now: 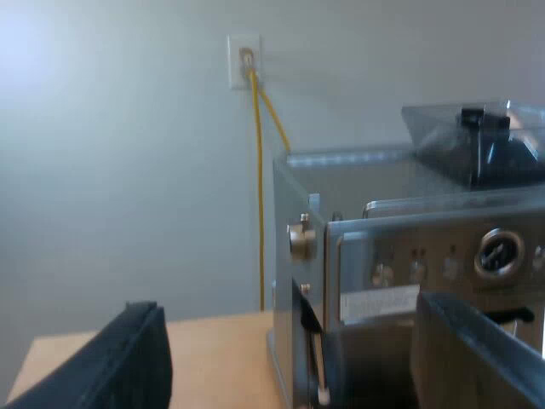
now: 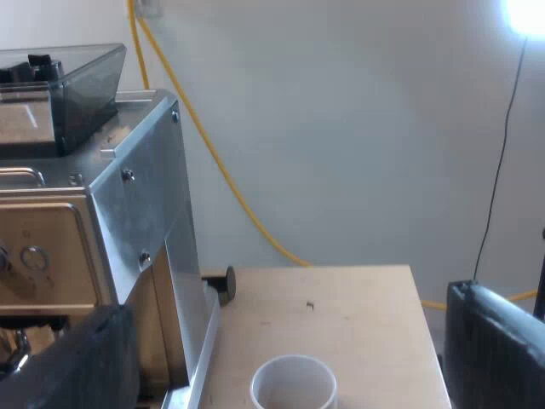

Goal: Pour the beans into the coffee machine

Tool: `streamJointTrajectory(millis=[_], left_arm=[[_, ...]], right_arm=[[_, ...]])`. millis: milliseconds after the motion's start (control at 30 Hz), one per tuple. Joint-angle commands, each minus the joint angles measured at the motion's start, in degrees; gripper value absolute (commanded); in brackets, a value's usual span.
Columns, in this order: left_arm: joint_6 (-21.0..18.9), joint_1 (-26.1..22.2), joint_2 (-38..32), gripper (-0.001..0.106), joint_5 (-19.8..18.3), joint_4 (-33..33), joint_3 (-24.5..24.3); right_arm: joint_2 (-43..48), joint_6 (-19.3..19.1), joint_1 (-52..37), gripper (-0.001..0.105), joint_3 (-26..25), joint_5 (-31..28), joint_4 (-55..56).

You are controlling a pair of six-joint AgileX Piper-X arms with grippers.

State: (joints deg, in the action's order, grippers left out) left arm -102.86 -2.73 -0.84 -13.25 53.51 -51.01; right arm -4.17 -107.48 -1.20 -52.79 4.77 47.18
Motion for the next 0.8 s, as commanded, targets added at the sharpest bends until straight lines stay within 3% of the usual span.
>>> streamJointTrajectory(millis=[33,200,333,533,800], left_arm=[[-0.22,-0.08,-2.17,0.062,0.95,3.19,-0.29],[-0.22,-0.08,-2.17,0.062,0.7,10.07,-0.29],[0.24,-0.08,-2.17,0.062,0.7,11.77,-0.29],[5.28,-0.08,-2.17,0.062,1.24,12.24,-0.05],[5.86,-0.08,-2.17,0.062,2.7,11.76,7.4]], right_arm=[[2.57,1.11,-0.23,0.079,0.52,-0.05,-1.06],[7.58,2.38,-0.23,0.079,1.96,-2.92,-0.04],[7.36,2.37,-0.14,0.079,1.72,-2.41,2.52],[7.36,2.37,-0.14,0.079,2.88,-2.42,4.73],[7.36,2.24,-0.14,0.079,8.3,-2.31,6.28]])
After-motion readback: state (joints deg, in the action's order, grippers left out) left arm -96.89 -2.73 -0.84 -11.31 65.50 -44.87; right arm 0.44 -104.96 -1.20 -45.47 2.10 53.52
